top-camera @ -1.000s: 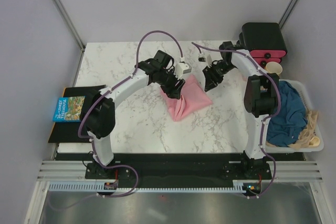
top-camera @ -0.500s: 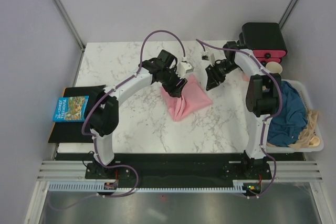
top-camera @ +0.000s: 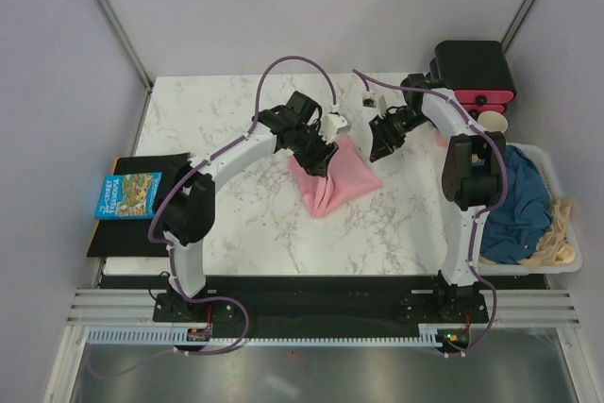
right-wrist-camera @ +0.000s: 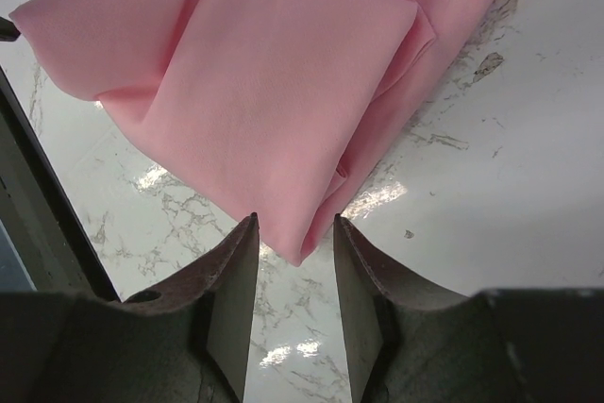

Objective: Fold and stack the t-shirts
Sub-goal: Fold the long partially folded tshirt into a neat square

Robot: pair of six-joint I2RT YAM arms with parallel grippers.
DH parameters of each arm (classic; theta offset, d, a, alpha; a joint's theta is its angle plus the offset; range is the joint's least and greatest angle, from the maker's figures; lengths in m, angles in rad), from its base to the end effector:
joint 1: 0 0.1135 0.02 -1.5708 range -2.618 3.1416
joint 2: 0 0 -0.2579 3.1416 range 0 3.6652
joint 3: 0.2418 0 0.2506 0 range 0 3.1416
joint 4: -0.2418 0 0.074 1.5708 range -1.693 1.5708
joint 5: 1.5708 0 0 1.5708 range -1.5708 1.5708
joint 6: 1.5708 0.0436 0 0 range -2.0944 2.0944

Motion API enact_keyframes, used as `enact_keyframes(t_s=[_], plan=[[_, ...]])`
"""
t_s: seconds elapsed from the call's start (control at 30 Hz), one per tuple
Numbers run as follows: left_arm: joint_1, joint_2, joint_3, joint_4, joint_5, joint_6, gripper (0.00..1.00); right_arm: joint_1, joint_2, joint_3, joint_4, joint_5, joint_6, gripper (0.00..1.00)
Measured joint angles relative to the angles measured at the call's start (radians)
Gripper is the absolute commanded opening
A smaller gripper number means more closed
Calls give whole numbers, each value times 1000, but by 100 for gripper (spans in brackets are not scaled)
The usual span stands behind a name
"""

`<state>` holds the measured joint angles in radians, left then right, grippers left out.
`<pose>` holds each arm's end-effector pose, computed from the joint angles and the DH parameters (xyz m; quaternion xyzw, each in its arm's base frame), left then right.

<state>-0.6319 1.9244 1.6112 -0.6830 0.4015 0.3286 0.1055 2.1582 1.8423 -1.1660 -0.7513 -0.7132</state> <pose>0.3299 -0.2626 0.2418 0.4843 0.8073 -0.2310 0.2456 0.4168 0.0741 0.2042 -0.3848 0.8461 0.3374 0.1491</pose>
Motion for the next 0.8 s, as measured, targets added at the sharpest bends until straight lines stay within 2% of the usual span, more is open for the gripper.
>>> enact_keyframes(t_s=[0.13,0.23,0.27,0.3,0.8], plan=[[-1,31,11,0,-7,-5,48,0,0,0,8,0,11,44],[-1,55,14,0,-9,-9,22,0,0,0,10,0,14,43],[-1,61,14,-1,-10,-12,7,0,0,0,12,1,15,43],[-1,64,14,-1,-11,-15,2,0,0,0,14,1,15,42],[-3,14,-11,1,-139,-16,3,2,-2,-32,37,0,22,41]])
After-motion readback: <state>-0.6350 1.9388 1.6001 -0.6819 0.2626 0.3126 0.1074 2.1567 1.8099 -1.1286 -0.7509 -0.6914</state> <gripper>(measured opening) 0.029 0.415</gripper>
